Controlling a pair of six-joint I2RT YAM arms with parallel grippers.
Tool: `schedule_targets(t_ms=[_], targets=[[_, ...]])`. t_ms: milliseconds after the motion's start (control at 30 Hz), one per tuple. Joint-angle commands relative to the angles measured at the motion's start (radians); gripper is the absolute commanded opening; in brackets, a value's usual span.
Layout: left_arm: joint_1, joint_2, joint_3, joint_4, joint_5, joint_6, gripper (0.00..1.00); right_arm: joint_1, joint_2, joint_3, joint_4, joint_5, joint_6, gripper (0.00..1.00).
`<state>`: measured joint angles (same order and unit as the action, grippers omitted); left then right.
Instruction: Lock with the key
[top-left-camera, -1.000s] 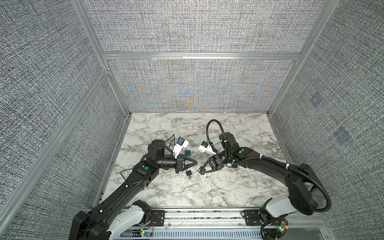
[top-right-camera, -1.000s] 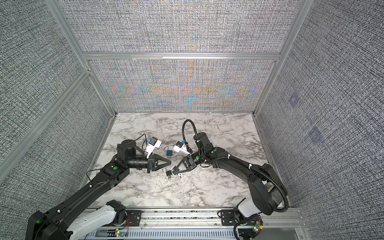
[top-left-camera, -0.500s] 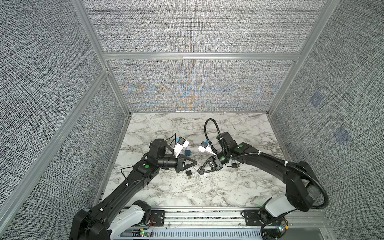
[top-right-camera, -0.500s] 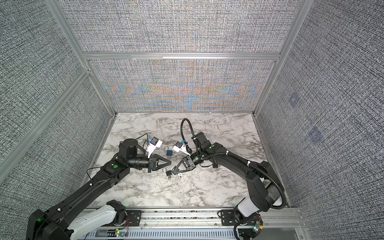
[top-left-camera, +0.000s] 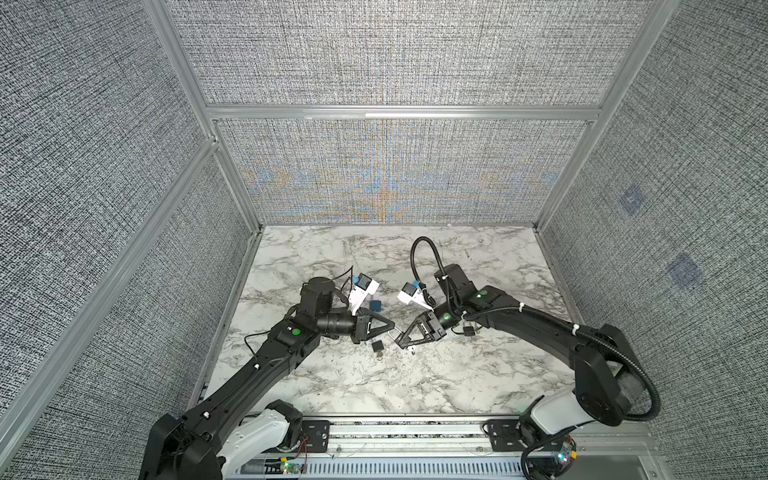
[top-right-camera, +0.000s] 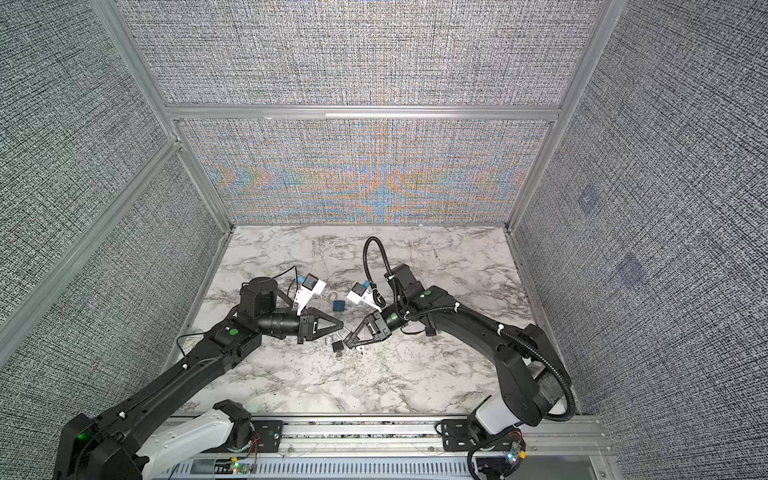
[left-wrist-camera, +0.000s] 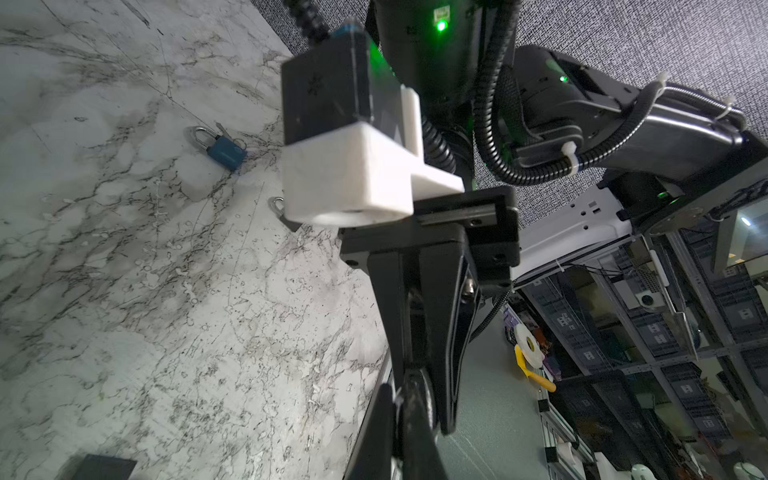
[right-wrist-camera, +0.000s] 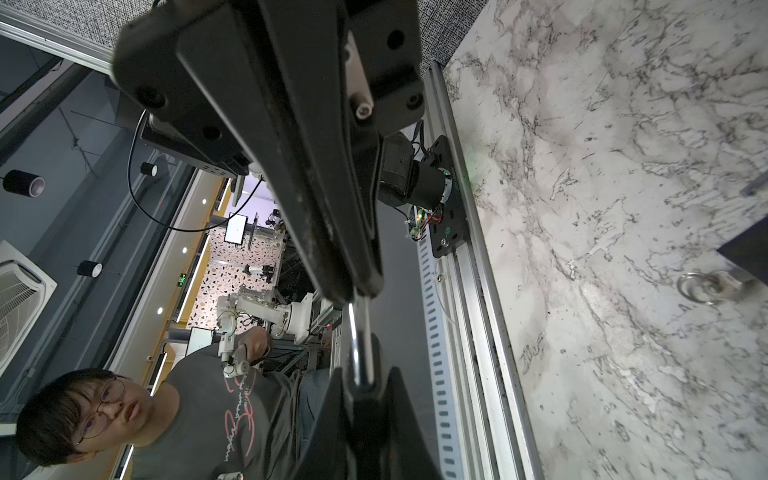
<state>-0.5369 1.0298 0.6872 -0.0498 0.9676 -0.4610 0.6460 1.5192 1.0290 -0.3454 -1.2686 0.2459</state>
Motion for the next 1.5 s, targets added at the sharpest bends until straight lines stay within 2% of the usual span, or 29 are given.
schedule_targets(t_ms=[0,333,700,900,1000,1067,1167,1467], targets=[[-0.005,-0.008,-0.021,0.106,0.088,-0.042,0.00,-0.003,-0.008,-0.009,0.102,0.054,0.085,0.00],[-0.020,-0.009,-0.064,0.197,0.088,-0.106,0.00,-0.005,-0.035,-0.047,0.315,0.045,0.249,0.00],[-0.082,-0.011,-0.105,0.230,0.058,-0.143,0.00,-0.037,-0.031,-0.057,0.488,0.076,0.362,0.00],[-0.079,-0.032,-0.103,0.222,0.014,-0.128,0.00,-0.036,-0.014,-0.070,0.500,0.076,0.372,0.00],[-0.057,-0.019,-0.076,0.200,0.009,-0.122,0.00,-0.030,-0.018,-0.078,0.447,0.093,0.332,0.00],[-0.035,-0.006,-0.042,0.157,0.003,-0.113,0.19,-0.028,-0.022,-0.079,0.385,0.108,0.285,0.00],[-0.024,0.013,-0.002,0.111,0.009,-0.089,0.31,-0.026,-0.033,-0.092,0.384,0.116,0.280,0.00],[-0.023,0.030,0.011,0.106,0.020,-0.079,0.32,-0.025,-0.038,-0.092,0.383,0.118,0.279,0.00]])
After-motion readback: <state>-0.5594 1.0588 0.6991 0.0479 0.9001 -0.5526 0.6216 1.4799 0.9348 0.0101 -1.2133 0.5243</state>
